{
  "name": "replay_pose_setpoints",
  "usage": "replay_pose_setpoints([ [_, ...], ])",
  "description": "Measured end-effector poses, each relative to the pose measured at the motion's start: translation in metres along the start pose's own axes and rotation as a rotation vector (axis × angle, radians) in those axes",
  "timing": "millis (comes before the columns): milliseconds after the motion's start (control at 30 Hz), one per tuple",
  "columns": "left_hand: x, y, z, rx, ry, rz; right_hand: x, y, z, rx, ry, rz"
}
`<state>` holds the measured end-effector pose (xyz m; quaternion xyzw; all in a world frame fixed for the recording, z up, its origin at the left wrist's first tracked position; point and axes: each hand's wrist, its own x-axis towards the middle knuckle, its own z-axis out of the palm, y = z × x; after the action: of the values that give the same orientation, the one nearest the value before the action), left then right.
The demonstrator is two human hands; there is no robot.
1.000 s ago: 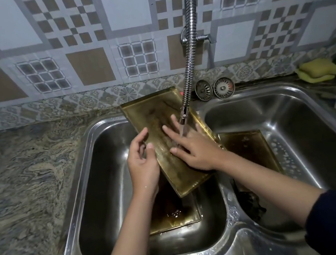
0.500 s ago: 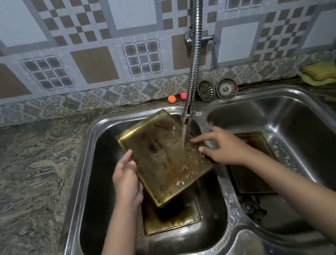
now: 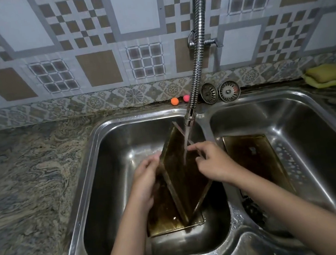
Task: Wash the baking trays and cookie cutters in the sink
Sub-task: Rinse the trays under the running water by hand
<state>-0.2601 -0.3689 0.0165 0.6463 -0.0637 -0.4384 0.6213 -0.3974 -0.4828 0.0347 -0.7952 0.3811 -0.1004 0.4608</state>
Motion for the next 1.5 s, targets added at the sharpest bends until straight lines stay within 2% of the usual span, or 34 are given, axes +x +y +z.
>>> replay_pose_setpoints([
  [100, -0.009, 0.020, 0.008, -0.101, -0.266, -0.036, -0.013, -0.009, 0.015, -0.079, -0.001, -0.181],
  [167, -0.012, 0.030, 0.010, -0.155, -0.338, -0.030, -0.021, -0.012, 0.025, -0.106, -0.007, -0.313],
  [333, -0.019, 0.039, 0.006, -0.296, -0.215, 0.120, -0.024, -0.014, 0.026, -0.091, 0.031, -0.511],
  [467, -0.023, 0.039, 0.005, -0.290, -0.118, 0.278, -0.027, -0.019, 0.023, -0.147, 0.003, -0.613],
  [600, -0.023, 0.037, 0.010, -0.314, -0.041, 0.300, -0.031, -0.024, 0.019, -0.225, -0.010, -0.687],
  [800, -0.015, 0.024, 0.010, -0.513, 0.015, 0.163, -0.029, -0.020, 0.002, -0.178, -0.178, -0.574],
  [1033, -0.003, -0.003, 0.013, -0.634, 0.012, -0.042, -0.010, -0.018, -0.029, -0.764, -0.227, -0.227],
  [1267, 0.006, -0.026, 0.022, -0.707, 0.011, -0.292, -0.013, -0.026, -0.020, -0.941, -0.255, -0.194],
  [1400, 0.008, -0.028, 0.023, -0.734, 0.024, -0.257, -0.015, -0.022, -0.019, -0.961, -0.228, -0.212],
  [1500, 0.007, -0.026, 0.024, -0.653, 0.063, -0.061, -0.016, -0.014, -0.018, -0.875, -0.180, -0.219],
])
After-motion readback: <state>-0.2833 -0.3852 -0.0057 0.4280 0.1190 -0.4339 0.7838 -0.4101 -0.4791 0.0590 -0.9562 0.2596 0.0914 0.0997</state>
